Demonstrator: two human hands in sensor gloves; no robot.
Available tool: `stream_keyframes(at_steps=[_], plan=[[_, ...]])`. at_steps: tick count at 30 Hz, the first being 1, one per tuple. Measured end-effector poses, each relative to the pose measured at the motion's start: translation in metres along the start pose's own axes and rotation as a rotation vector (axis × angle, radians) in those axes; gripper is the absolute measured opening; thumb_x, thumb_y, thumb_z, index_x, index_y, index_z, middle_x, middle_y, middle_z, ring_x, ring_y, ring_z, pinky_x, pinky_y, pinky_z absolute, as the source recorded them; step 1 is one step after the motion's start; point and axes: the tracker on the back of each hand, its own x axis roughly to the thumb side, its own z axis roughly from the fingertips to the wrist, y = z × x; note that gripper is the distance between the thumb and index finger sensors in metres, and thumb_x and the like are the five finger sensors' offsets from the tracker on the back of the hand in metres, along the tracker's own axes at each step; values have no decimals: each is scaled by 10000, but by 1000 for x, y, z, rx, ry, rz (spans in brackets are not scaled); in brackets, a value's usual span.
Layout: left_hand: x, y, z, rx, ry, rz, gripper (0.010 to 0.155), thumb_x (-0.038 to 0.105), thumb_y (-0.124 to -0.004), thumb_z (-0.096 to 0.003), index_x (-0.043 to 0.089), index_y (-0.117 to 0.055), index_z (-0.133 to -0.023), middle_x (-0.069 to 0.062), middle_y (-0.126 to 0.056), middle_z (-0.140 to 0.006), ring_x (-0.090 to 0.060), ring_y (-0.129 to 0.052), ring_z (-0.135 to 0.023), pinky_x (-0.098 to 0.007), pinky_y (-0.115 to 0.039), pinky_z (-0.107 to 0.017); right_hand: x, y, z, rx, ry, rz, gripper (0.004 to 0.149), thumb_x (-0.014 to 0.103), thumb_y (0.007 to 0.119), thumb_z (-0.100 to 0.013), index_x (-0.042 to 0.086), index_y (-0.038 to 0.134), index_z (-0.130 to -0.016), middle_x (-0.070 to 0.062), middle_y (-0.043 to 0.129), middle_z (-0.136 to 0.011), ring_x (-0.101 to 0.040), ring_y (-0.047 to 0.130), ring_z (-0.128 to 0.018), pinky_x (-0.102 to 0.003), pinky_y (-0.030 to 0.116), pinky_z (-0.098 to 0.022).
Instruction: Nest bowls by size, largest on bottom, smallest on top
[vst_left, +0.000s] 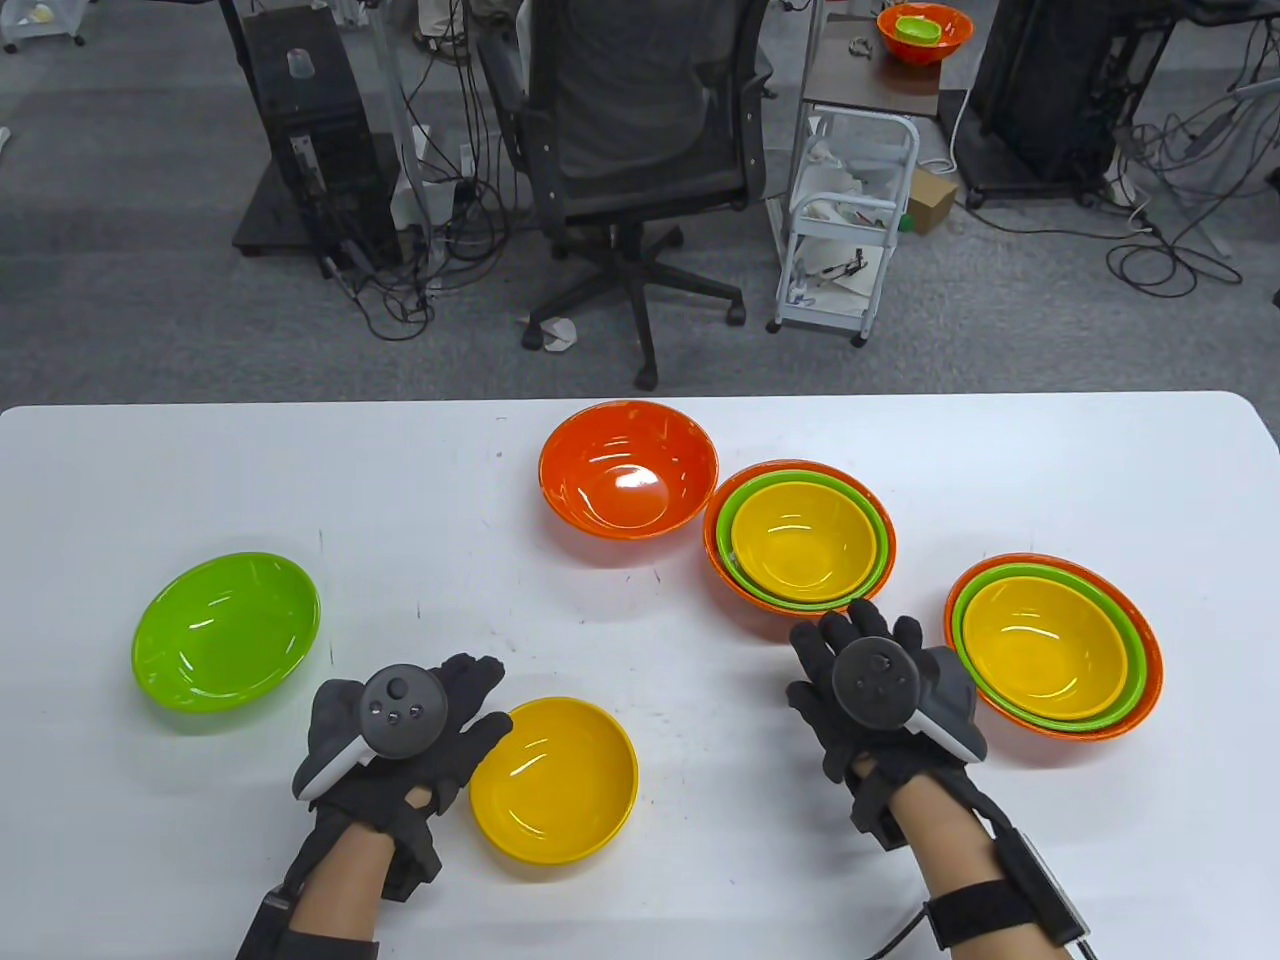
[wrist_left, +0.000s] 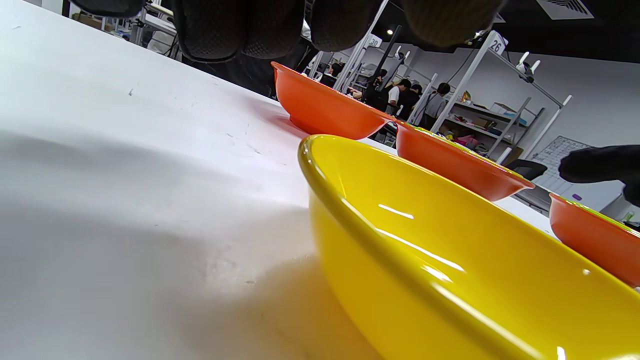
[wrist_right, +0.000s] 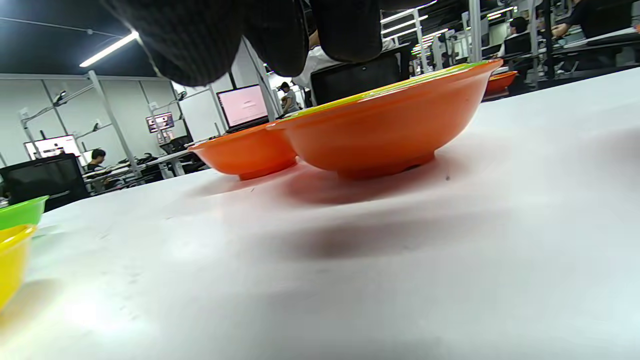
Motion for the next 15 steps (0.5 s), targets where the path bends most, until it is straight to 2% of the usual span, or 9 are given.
stream_keyframes(at_steps=[7, 15], plan=[[0, -1, 0, -5, 11, -2, 676, 538, -660, -530, 243, -544, -1126, -148, -560, -1165, -461, -616, -1074, -721, -515, -734, 6, 12, 14, 3, -46, -37, 638, 373, 755, -499, 114, 601, -1062, -225, 503, -1113, -511, 255, -1040, -730, 177, -662], [-7, 4, 0, 29, 61, -27, 684, 526, -674, -528, 240, -521, -1131, -151, -560, -1162, -462, -616, -1072, -718, -520, -734, 6, 9, 18, -24, -35, -54, 642, 376, 753, -498, 118, 593, -1064, -220, 498, -1115, -510, 251, -1039, -729, 178, -661]])
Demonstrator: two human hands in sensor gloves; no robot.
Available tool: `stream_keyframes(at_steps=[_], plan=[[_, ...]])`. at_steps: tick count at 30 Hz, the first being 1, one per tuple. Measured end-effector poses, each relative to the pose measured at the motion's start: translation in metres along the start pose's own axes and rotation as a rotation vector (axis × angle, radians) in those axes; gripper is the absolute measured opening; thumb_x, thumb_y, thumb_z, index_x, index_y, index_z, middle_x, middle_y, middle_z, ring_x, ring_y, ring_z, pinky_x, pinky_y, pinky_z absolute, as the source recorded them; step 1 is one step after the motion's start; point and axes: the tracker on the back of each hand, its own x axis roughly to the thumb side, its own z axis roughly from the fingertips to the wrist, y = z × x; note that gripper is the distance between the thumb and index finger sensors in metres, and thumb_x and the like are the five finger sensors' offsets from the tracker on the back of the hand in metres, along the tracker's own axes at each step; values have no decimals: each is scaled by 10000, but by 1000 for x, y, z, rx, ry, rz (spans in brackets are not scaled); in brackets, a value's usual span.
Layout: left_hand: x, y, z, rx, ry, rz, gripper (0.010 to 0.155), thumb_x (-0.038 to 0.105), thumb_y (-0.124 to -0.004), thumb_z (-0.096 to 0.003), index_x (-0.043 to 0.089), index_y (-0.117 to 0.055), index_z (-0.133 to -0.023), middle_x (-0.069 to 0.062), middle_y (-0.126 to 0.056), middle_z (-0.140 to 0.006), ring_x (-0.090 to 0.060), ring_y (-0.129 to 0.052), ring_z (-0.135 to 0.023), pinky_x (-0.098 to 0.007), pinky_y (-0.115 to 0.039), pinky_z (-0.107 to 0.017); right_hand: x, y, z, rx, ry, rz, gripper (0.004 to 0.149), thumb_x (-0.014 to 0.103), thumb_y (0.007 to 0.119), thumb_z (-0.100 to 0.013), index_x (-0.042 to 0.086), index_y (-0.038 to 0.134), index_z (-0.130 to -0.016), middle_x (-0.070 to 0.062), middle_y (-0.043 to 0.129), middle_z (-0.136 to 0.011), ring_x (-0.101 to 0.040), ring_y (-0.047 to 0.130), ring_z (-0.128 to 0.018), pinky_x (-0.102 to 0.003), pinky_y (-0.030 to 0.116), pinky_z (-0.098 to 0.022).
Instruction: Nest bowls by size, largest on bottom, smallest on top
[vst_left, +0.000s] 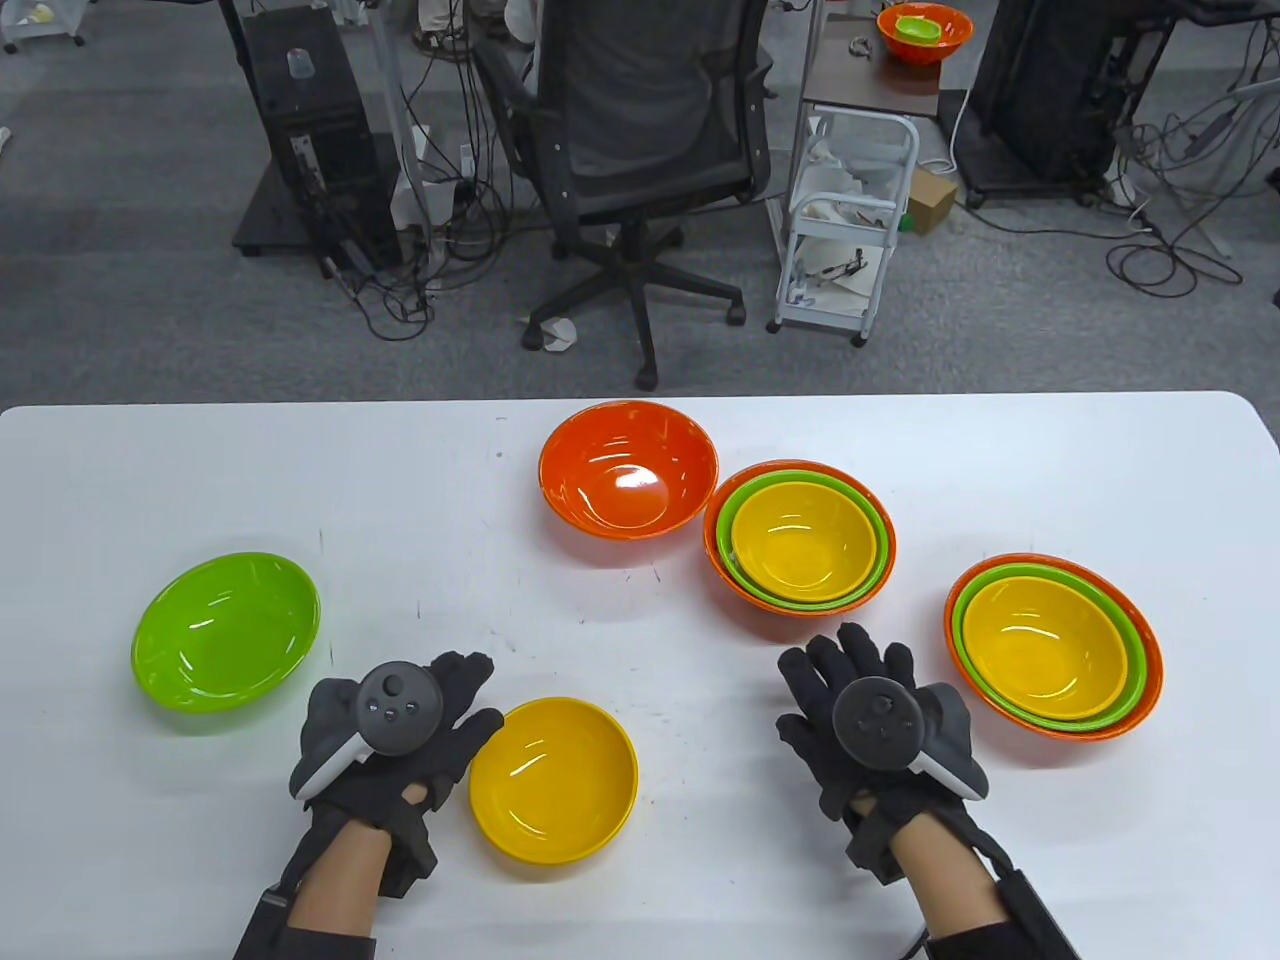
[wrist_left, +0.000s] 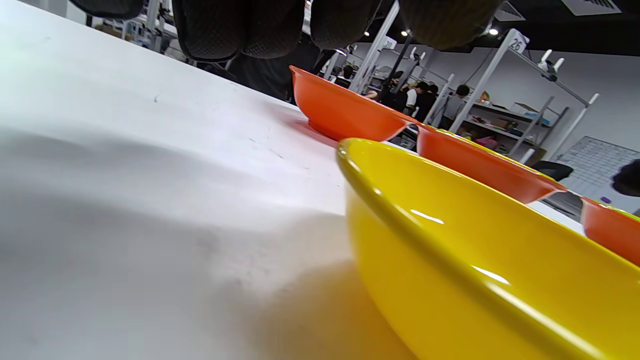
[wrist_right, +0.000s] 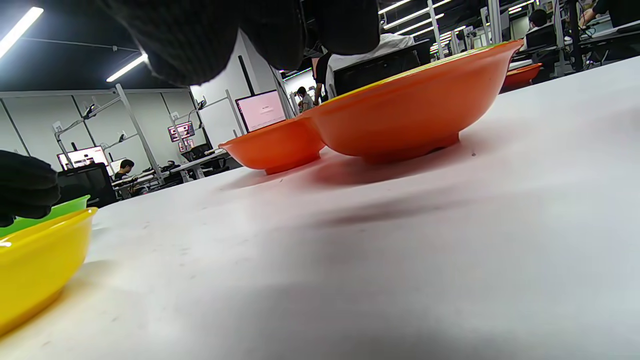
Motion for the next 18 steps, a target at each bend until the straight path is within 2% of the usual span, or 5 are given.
stream_keyframes(at_steps=[10, 16, 18], plan=[[-29, 31, 9, 206, 249, -134, 707, 486, -718, -523, 229, -479, -1136, -156, -539, -1162, -461, -608, -1072, -704, -545, -733, -3, -3, 3, -16, 10, -48, 640, 376, 751, -499, 115, 594, -1062, -225, 505, -1109, -514, 261, -1036, -728, 184, -661], [-57, 38, 1, 186, 437, -199, 737, 490, -728, -522, 235, -435, -1148, -152, -498, -1177, -460, -573, -1088, -701, -523, -746, -7, -7, 5, -34, 16, -87, 638, 373, 752, -498, 110, 598, -1059, -228, 509, -1107, -516, 264, -1034, -727, 184, -661], [-71, 37, -3, 180, 540, -215, 743, 493, -730, -520, 236, -427, -1148, -145, -499, -1178, -453, -578, -1089, -696, -528, -749, -9, -7, 6, -29, 19, -89, 639, 372, 753, -498, 109, 600, -1059, -233, 513, -1104, -517, 265, -1033, -728, 183, -661]])
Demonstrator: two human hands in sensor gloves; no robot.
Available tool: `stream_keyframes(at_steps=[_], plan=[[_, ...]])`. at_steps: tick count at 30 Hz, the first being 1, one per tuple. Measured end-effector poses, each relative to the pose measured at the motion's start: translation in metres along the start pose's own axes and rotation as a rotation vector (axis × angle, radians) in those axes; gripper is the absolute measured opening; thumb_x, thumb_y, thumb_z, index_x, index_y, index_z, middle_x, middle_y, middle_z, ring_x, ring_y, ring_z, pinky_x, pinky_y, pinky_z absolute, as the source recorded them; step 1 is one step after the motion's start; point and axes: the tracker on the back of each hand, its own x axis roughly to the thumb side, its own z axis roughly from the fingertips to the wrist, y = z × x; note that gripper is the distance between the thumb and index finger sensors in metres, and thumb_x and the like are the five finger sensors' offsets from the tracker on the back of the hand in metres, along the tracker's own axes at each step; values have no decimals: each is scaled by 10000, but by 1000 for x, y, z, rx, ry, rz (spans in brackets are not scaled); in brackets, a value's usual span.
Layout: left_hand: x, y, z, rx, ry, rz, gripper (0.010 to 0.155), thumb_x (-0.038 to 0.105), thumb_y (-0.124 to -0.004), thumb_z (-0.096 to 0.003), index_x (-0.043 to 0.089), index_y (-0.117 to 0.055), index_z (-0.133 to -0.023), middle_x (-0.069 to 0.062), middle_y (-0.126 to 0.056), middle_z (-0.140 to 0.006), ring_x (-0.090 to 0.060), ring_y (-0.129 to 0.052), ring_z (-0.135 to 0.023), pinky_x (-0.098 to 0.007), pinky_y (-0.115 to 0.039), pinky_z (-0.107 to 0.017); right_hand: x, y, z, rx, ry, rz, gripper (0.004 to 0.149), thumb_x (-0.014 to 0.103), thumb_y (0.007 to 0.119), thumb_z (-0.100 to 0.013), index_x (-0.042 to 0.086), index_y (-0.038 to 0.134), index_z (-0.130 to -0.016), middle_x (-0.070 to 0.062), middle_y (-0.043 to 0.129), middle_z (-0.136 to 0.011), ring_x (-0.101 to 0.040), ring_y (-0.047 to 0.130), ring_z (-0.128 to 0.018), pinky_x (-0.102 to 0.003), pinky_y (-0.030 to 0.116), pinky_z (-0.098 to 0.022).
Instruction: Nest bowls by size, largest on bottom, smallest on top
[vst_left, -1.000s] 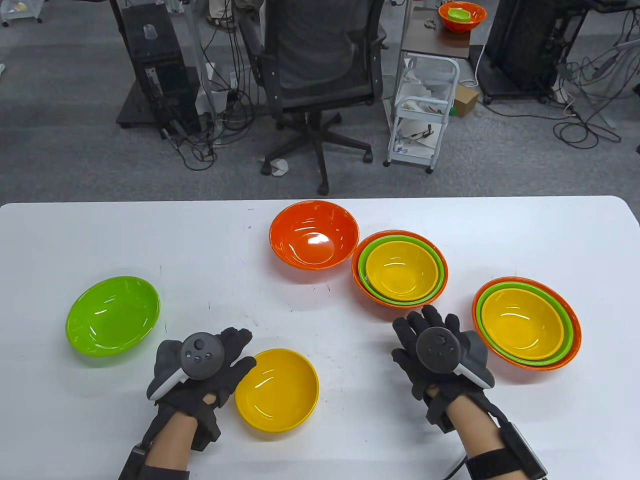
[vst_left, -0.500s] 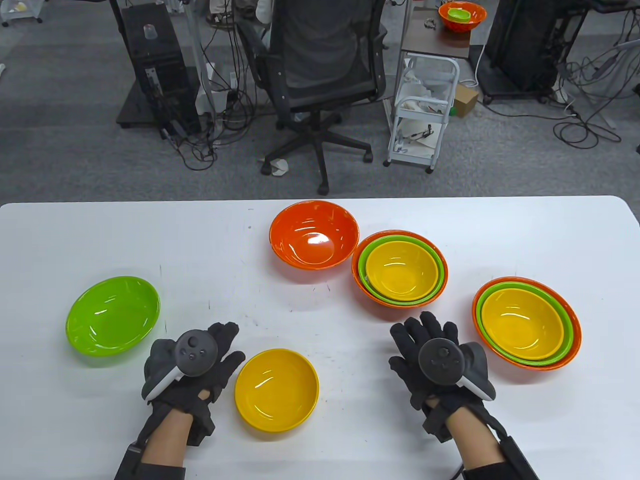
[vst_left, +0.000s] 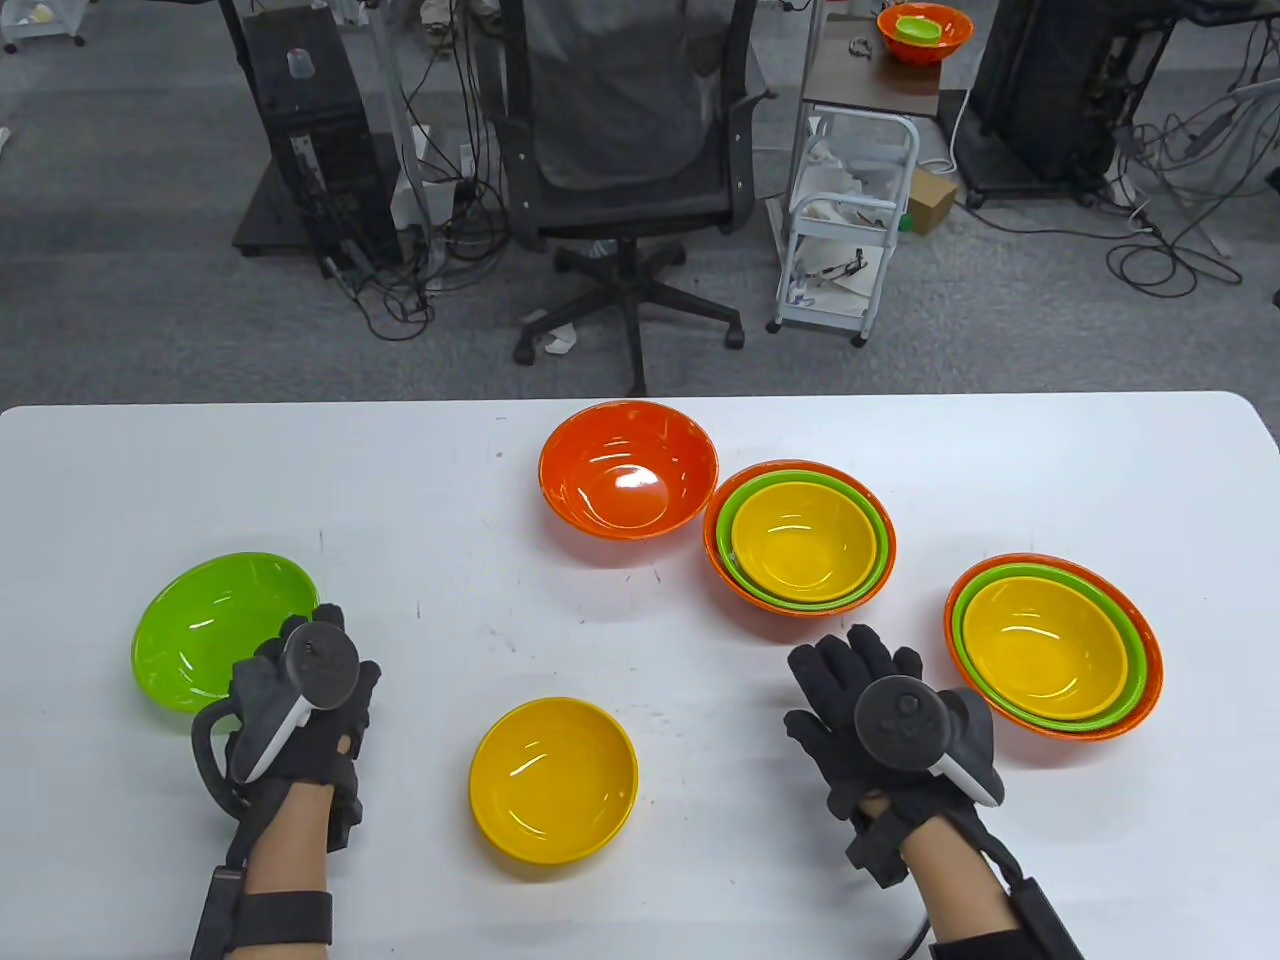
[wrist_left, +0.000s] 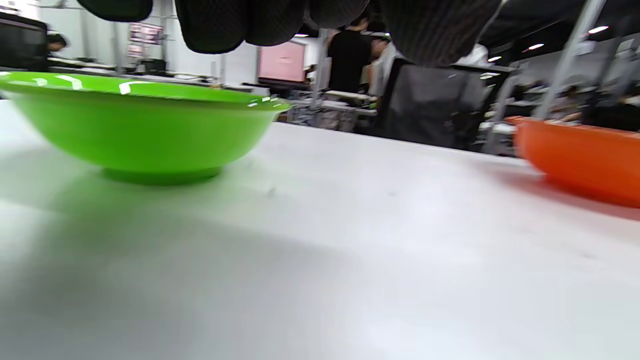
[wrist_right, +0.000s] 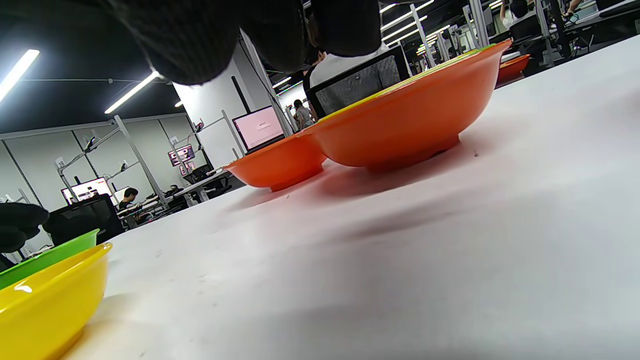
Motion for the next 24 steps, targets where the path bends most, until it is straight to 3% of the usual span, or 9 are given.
stream_keyframes(at_steps=[12, 24], plan=[[-23, -19, -33, -151, 172, -93, 718, 483, -734, -520, 240, -465, -1140, -120, -562, -1163, -431, -605, -1089, -697, -477, -761, -3, -2, 1, -4, 21, -22, 636, 369, 753, -498, 100, 606, -1055, -237, 519, -1099, -521, 270, -1030, -726, 183, -660], [-17, -23, -40, -153, 233, -151, 636, 415, -746, -525, 235, -563, -1107, -78, -755, -1052, -381, -757, -1006, -672, -512, -763, -3, -1, 0, 8, 31, -15, 633, 368, 751, -498, 94, 613, -1052, -239, 525, -1096, -522, 271, -1029, -724, 186, -660]])
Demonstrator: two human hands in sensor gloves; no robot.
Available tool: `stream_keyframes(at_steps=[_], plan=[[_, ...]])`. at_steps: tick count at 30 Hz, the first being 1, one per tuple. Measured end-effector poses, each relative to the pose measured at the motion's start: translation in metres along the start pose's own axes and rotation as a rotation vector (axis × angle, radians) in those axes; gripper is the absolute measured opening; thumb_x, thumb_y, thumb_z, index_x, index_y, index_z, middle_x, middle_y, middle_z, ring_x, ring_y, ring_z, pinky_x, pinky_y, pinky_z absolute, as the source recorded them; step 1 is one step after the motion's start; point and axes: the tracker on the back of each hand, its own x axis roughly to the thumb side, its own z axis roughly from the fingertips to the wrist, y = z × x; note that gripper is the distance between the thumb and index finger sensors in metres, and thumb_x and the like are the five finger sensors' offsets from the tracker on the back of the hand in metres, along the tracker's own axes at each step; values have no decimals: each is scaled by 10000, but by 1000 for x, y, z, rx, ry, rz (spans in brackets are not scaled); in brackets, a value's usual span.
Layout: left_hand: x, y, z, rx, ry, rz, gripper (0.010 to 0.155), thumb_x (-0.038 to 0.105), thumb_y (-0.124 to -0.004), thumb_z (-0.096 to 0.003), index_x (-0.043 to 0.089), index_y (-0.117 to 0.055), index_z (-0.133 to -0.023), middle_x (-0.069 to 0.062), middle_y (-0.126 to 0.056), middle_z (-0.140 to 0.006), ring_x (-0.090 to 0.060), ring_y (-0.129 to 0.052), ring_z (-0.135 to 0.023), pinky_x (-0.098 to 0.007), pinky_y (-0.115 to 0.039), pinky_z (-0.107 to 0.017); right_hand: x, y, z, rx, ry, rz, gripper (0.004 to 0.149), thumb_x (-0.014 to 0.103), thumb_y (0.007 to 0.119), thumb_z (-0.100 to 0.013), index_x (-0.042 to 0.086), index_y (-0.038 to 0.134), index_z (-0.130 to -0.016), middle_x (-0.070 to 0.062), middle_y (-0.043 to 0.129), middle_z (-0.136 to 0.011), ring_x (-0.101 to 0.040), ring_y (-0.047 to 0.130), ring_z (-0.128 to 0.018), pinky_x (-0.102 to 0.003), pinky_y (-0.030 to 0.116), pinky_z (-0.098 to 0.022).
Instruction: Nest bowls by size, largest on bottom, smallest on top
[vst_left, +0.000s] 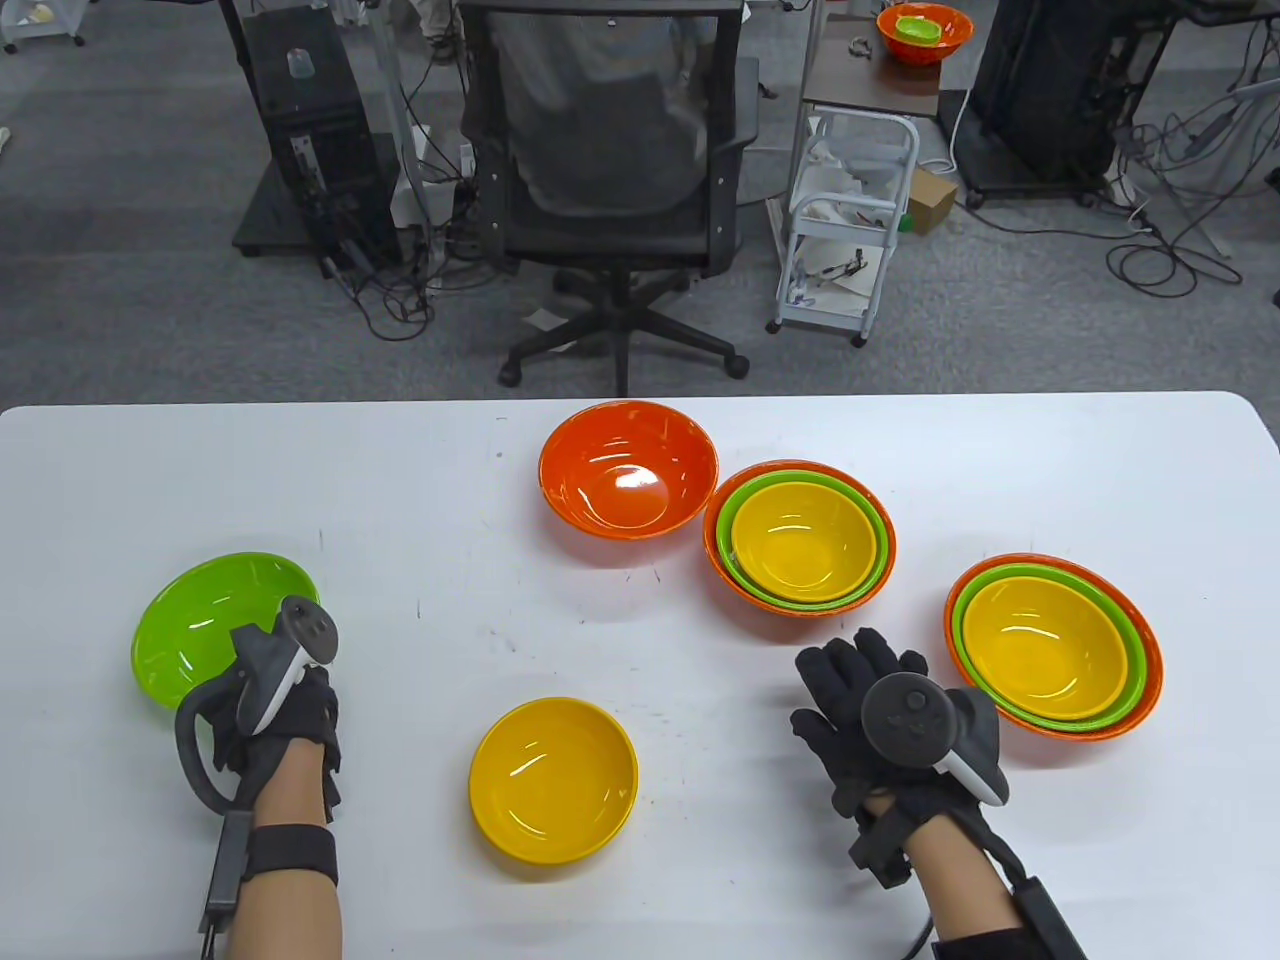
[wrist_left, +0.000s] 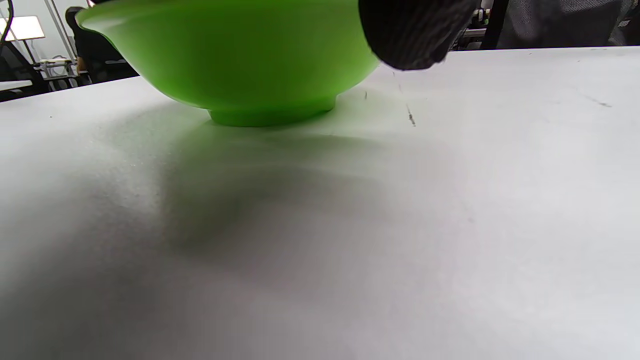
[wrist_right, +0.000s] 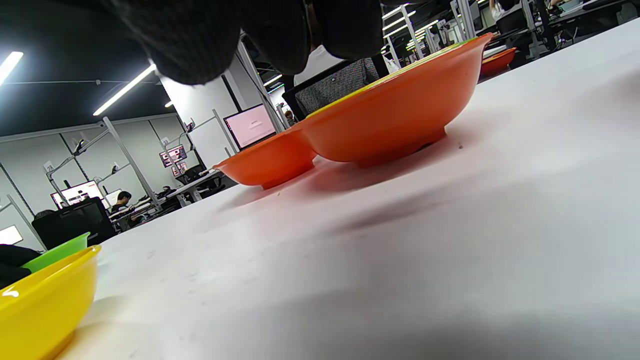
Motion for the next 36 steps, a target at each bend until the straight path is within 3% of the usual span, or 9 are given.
stream_keyframes(at_steps=[5, 10, 19, 29, 36], plan=[[3, -1, 1, 19, 7, -24, 527, 353, -741, -531, 273, -687, -1049, -58, -809, -983, -358, -808, -945, -645, -569, -756, 0, 0, 0, 2, 1, 1, 632, 367, 752, -498, 94, 614, -1051, -241, 525, -1094, -522, 272, -1028, -723, 184, -660], [5, 2, 9, 120, -19, -15, 490, 344, -763, -515, 270, -756, -1000, -47, -865, -916, -342, -874, -861, -601, -659, -720, 1, 1, -1, 3, -3, 5, 633, 367, 752, -498, 95, 612, -1052, -239, 525, -1096, -524, 273, -1027, -722, 187, -661], [17, 19, 34, 274, -135, 51, 461, 332, -776, -498, 271, -807, -954, -33, -880, -886, -327, -877, -848, -592, -632, -740, 7, 1, -4, -5, -30, 3, 636, 362, 761, -497, 93, 609, -1053, -240, 523, -1095, -523, 276, -1026, -712, 187, -665], [65, 39, 91, 402, -456, 88, 450, 329, -788, -492, 303, -825, -940, -12, -878, -903, -320, -853, -903, -612, -577, -770, 40, 8, -6, -23, -188, 15, 674, 353, 801, -480, 122, 562, -1067, -220, 512, -1100, -511, 317, -1028, -673, 220, -686], [99, 37, 136, 443, -735, 32, 448, 337, -792, -486, 333, -829, -933, 22, -879, -912, -297, -845, -938, -604, -570, -789, 52, 10, -5, -45, -296, 1, 712, 341, 833, -465, 146, 524, -1075, -203, 508, -1106, -505, 345, -1031, -652, 258, -705]])
